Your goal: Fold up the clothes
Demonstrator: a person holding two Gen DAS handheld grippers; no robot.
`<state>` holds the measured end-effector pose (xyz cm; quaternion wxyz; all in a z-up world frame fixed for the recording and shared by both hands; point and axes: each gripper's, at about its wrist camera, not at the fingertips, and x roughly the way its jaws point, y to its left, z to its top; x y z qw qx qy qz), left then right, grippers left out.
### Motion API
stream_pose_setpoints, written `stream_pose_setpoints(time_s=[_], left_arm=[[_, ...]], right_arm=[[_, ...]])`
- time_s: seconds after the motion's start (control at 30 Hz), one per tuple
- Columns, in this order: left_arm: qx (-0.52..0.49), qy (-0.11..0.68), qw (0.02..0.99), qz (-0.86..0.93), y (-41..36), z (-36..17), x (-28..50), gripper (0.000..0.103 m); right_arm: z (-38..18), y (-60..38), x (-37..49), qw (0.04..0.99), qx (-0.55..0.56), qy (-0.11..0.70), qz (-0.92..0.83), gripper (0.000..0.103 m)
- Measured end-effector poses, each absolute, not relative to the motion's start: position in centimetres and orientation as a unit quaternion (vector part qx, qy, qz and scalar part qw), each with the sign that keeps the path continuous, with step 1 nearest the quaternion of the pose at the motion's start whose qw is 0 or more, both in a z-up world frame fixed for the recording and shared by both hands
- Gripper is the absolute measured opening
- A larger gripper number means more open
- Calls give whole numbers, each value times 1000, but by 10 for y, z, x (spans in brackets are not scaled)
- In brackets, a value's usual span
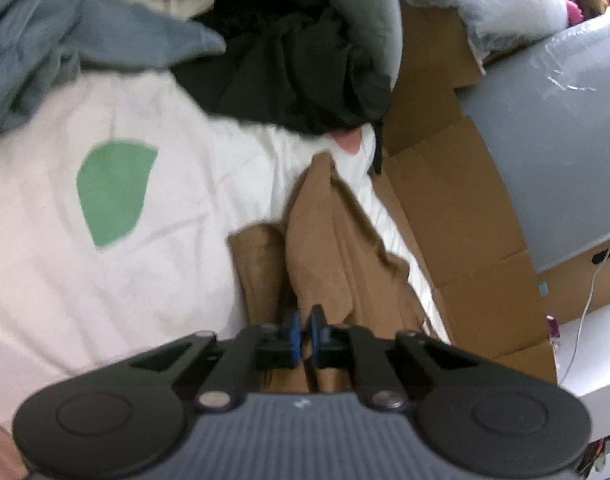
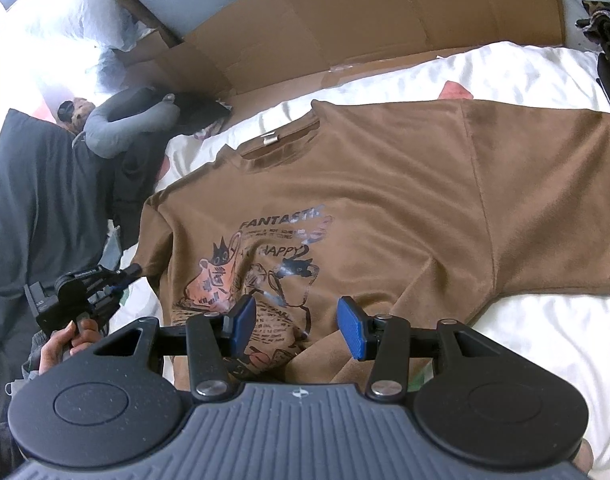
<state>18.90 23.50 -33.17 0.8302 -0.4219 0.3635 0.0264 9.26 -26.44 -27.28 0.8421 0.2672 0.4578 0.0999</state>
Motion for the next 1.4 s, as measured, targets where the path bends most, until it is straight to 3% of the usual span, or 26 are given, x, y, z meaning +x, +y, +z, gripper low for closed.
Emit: stream_pose_setpoints(time_s=[0.5, 0.7, 1.17, 1.4], left_arm=[[-273, 381, 879, 92, 328, -255, 250, 3], [-217, 395, 888, 93, 330, -244, 271, 3], [-157, 475, 851, 158, 339, -286, 284, 3], [-135, 470, 854, 175, 346, -296, 284, 3]], right_arm=[[-271, -266, 91, 843, 264, 458, 100, 53], [-276, -268, 92, 839, 264, 466, 95, 52], [-279, -263, 98, 838, 255, 472, 100, 53], [-276, -262, 96, 839, 251, 473, 99, 53]])
